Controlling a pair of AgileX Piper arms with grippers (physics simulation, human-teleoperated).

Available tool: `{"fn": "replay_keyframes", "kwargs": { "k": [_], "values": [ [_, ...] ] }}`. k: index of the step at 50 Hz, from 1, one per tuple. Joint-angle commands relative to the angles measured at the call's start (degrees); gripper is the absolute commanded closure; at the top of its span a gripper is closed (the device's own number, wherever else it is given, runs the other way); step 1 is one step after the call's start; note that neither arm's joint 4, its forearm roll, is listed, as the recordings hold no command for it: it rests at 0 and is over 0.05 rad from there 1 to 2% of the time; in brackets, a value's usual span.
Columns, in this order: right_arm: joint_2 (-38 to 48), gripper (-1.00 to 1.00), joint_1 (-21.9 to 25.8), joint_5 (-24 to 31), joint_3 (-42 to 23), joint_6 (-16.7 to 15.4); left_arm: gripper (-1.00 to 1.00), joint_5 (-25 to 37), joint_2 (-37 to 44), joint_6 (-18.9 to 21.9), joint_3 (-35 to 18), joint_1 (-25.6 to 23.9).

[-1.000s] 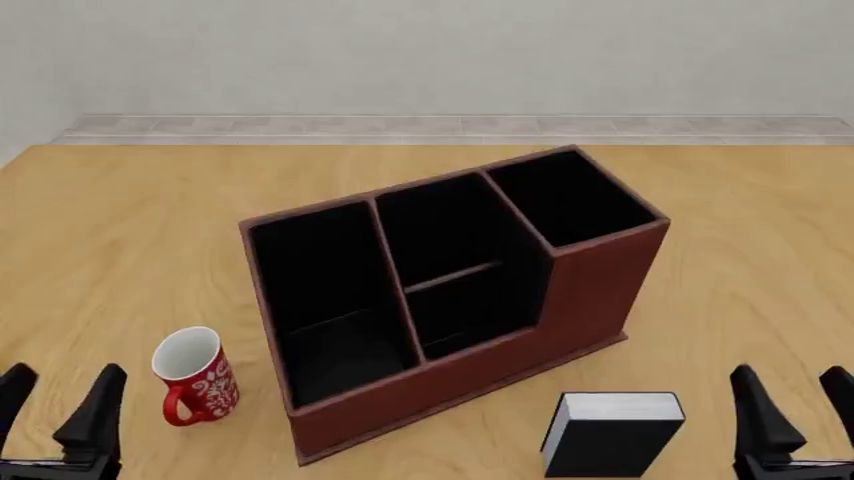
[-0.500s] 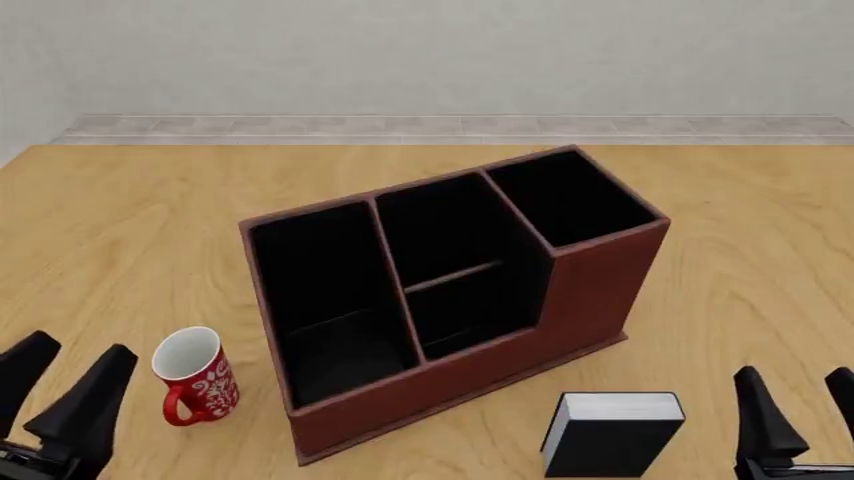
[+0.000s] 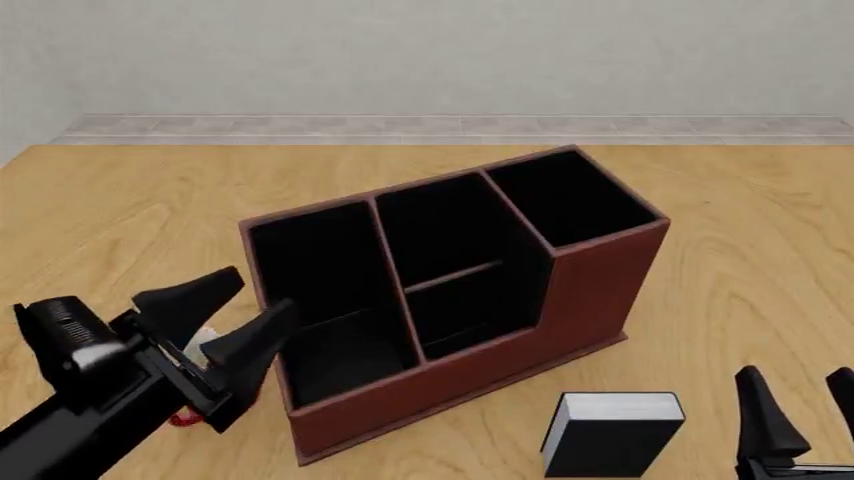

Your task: Pick up the book and place it in the back compartment of the caddy.

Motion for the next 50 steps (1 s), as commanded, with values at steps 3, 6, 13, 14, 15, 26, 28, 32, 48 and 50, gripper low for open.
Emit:
{"fn": "replay_keyframes", "kwargs": {
  "k": [3, 6, 13, 14, 15, 26, 28, 32, 48, 50],
  "values": [
    [0.1, -1.0, -0.3, -0.1, 0.0, 0.4, -1.0, -12.1, 17.6, 3.6, -2.5, -9.4],
    [0.1, -1.0, -0.3, -0.1, 0.0, 0.5, -1.0, -14.5, 22.0, 7.6, -3.0, -11.0],
    [0.1, -1.0, -0.2, -0.1, 0.0, 0.6, -1.0, -16.7, 26.9, 8.4, -4.6, -14.8],
    [0.0, -1.0, -0.1, -0.1, 0.0, 0.6, -1.0, -17.5, 27.9, 9.5, -4.8, -15.5],
    [0.0, -1.0, -0.2, -0.1, 0.0, 0.5, -1.0, -16.4, 28.7, 9.8, -5.6, -15.3],
    [0.0, -1.0, -0.5, -0.2, 0.0, 0.6, -1.0, -18.2, 37.5, 7.5, -9.1, -20.1],
    [0.0, -1.0, -0.5, -0.2, 0.0, 0.5, -1.0, -18.1, 38.0, 5.8, -9.9, -20.4],
    [0.0, -1.0, -0.5, -0.3, 0.0, 0.4, -1.0, -18.2, 41.3, 7.4, -11.4, -20.1],
    [0.0, -1.0, -0.5, -0.3, 0.0, 0.1, -1.0, -17.7, 47.7, 8.8, -14.6, -24.3],
    [0.0, -1.0, -0.6, -0.3, 0.0, 0.1, -1.0, -17.8, 47.8, 8.9, -14.7, -24.8]
  ]
}}
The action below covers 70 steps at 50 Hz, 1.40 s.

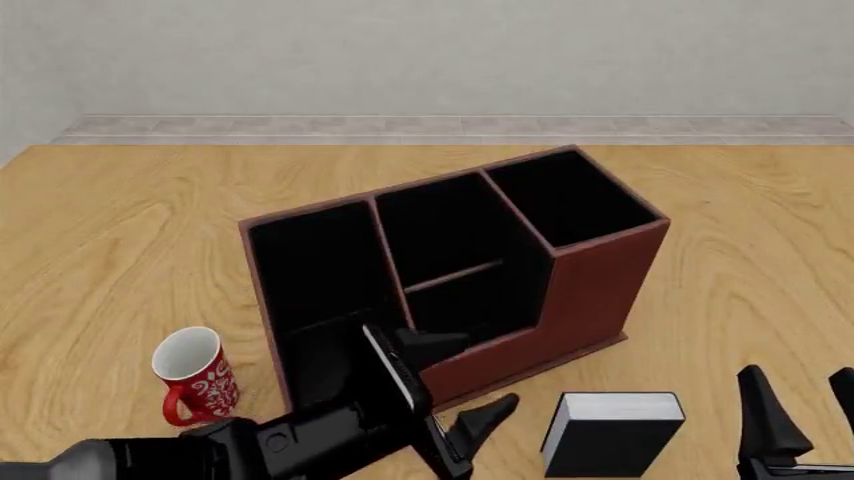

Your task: Pick up the book and place it in the back compartment of the caddy.

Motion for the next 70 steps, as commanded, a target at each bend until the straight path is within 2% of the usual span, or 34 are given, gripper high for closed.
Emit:
{"fn": "replay_keyframes", "kwargs": {
  "k": [1, 6, 19, 21, 29, 32, 48, 70],
  "values": [
    [0.0, -1.0, -0.1, 0.0, 0.0, -0.3, -1.0, -0.1, 4.3, 1.1, -2.0, -3.4],
    [0.0, -1.0, -0.1, 0.0, 0.0, -0.4, -1.0, 0.0, 7.4, 3.2, -3.4, -5.6],
    [0.0, -1.0, 0.0, 0.1, 0.0, -0.5, -1.0, 0.8, 11.0, 3.5, -6.9, -6.3],
    [0.0, -1.0, -0.1, 0.1, 0.0, -0.5, -1.0, 1.6, 12.2, 4.5, -8.2, -8.0],
    [0.0, -1.0, -0.1, 0.2, 0.0, -0.5, -1.0, 2.4, 15.0, 4.9, -10.9, -7.5],
    [0.0, -1.0, 0.4, 0.4, 0.0, -0.9, -1.0, 3.2, 17.3, 7.2, -12.5, -8.7],
    [0.0, -1.0, 0.6, 0.3, 0.0, -0.6, -1.0, 2.9, 20.4, 4.3, -15.5, -7.6],
    [0.0, -1.0, 0.7, 0.6, 0.0, -0.4, -1.0, 4.9, 23.4, 4.6, -18.9, -8.8]
  ]
}}
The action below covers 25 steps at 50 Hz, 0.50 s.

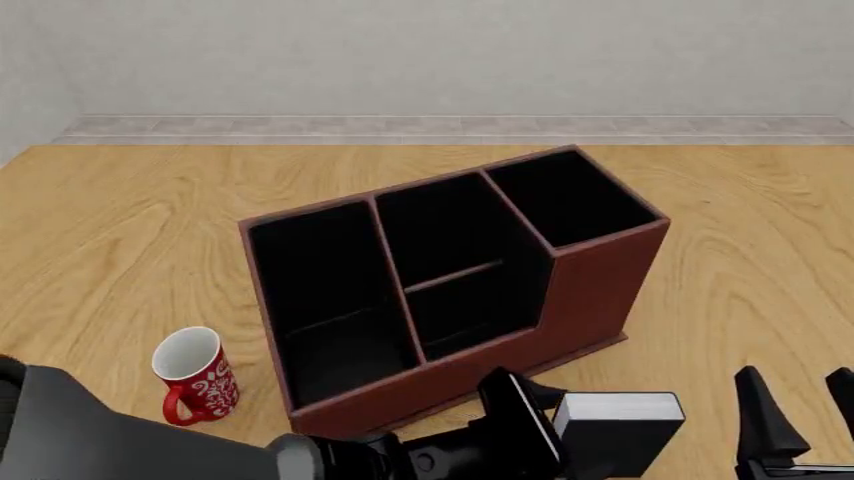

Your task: Pick up the book and place it in the back compartment of the caddy.

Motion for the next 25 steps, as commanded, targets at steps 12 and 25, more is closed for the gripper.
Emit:
{"fn": "replay_keyframes", "kwargs": {
  "k": [12, 25],
  "values": [
    [0.0, -1.0, 0.1, 0.2, 0.0, 0.1, -1.0, 3.0, 2.7, 0.2, -4.4, 0.0],
    [0.0, -1.0, 0.3, 0.4, 0.0, 0.3, 1.0, 3.0, 0.3, -0.5, -3.3, 0.6]
  ]
}}
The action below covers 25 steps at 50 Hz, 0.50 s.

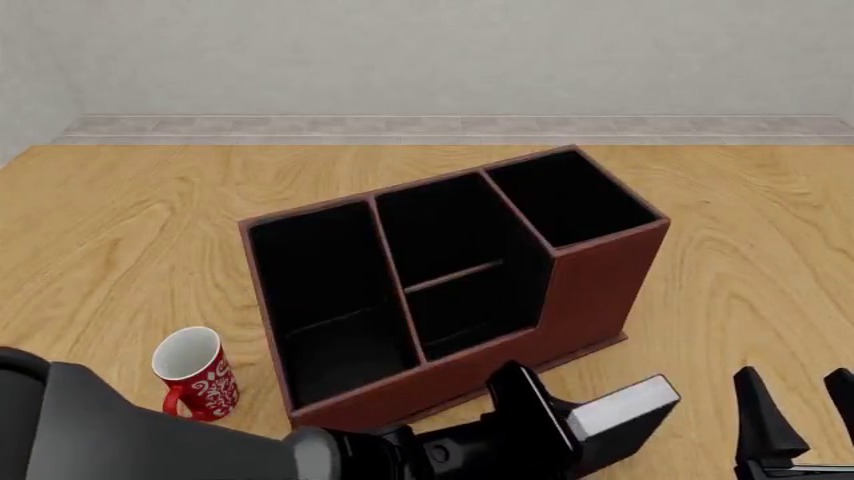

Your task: Pick up the book and place it in the back compartment of the caddy.

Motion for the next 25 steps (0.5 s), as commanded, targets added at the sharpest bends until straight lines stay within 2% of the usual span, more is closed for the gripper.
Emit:
{"fn": "replay_keyframes", "kwargs": {
  "k": [1, 12, 25],
  "values": [
    [0.0, -1.0, 0.1, 0.1, 0.0, 0.2, 1.0, 0.4, -1.8, 0.4, 0.2, 0.3],
    [0.0, -1.0, 0.1, 0.0, 0.0, 0.1, 1.0, -0.3, -7.8, -1.5, 2.9, 2.7],
    [0.0, -1.0, 0.2, 0.1, 0.0, 0.2, 1.0, 1.1, -18.1, -0.8, 7.1, 4.2]
  ]
}}
